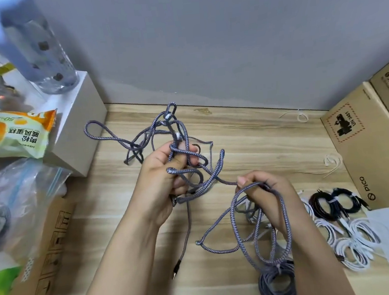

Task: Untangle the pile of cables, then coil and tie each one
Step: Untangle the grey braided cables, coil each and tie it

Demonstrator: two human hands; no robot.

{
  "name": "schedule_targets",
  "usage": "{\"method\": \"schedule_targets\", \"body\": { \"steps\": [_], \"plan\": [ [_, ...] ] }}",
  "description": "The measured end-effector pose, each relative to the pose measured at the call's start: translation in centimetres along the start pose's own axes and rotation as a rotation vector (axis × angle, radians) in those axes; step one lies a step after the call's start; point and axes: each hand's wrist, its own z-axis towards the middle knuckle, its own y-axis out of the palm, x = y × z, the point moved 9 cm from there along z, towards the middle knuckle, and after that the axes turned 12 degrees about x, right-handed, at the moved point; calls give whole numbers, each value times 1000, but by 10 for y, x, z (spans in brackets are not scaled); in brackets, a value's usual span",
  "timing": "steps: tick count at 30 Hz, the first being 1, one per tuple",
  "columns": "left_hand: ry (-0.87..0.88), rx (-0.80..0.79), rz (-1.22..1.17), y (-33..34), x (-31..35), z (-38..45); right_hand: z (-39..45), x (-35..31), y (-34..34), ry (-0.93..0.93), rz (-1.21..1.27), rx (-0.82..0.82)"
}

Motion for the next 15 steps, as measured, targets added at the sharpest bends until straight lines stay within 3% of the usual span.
{"method": "schedule_targets", "body": {
  "steps": [7, 11, 13, 15],
  "plan": [
    [13, -106, 124, -2, 2, 4, -2, -2, -8, 79, 273, 101],
    [-250, -429, -95, 17, -18, -7, 0, 2, -14, 61, 245, 155],
    [-322, -582, -55, 23, -28, -18, 0, 1, -14, 35, 214, 174],
    [-341, -612, 111, 18, -37, -23, -2, 0, -17, 26, 211, 233]
  ]
}}
